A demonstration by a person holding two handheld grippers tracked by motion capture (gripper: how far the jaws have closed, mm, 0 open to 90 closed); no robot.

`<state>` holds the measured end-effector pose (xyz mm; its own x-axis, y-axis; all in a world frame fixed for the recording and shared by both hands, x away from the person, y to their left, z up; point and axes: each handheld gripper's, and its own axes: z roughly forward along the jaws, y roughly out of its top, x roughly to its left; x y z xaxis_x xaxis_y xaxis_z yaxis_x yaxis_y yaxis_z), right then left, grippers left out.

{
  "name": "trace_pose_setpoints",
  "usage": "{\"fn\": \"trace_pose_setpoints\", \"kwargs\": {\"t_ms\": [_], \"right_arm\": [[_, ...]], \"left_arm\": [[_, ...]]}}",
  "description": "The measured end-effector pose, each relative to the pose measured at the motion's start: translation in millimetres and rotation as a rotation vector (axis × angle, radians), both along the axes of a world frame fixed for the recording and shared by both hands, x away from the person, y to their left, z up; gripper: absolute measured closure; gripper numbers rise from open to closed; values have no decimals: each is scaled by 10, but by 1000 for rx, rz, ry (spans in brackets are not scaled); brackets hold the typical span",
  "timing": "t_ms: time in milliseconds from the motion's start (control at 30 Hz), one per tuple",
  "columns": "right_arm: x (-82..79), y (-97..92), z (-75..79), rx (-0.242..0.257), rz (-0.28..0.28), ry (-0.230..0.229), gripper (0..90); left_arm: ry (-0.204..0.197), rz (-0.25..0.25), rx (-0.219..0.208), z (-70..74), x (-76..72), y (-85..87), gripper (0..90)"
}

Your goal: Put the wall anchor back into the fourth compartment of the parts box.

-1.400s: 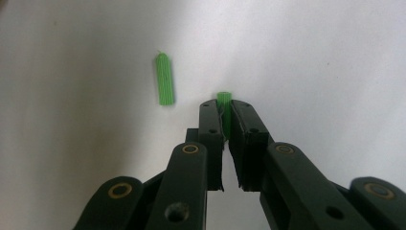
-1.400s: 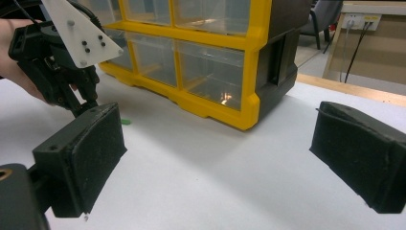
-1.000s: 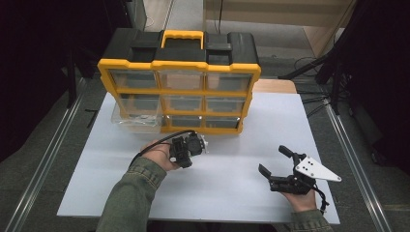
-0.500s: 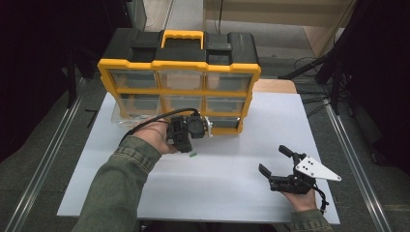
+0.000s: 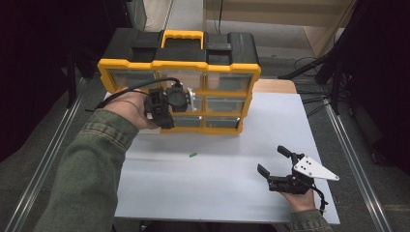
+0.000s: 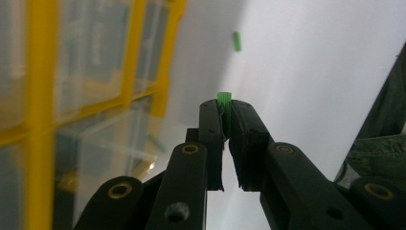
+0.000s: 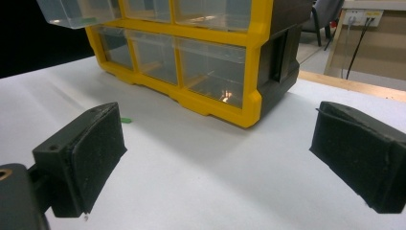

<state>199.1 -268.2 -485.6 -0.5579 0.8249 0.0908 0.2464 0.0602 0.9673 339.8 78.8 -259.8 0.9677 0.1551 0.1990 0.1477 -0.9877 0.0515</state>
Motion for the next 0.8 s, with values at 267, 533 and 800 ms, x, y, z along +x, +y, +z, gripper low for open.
{"fn": "trace_pose_setpoints", "kwargs": {"t_ms": [267,533,800], "right_arm": [[-3,16,-12,-6,4,7,45],[6,26,-18,-4,9,8,44],[7,30,-17,-4,4,2,45]], "left_arm": [[-26,75,2,96,205,434,835],[-43,131,-12,3,296,738,835],[-51,133,-7,-64,300,773,830]]}}
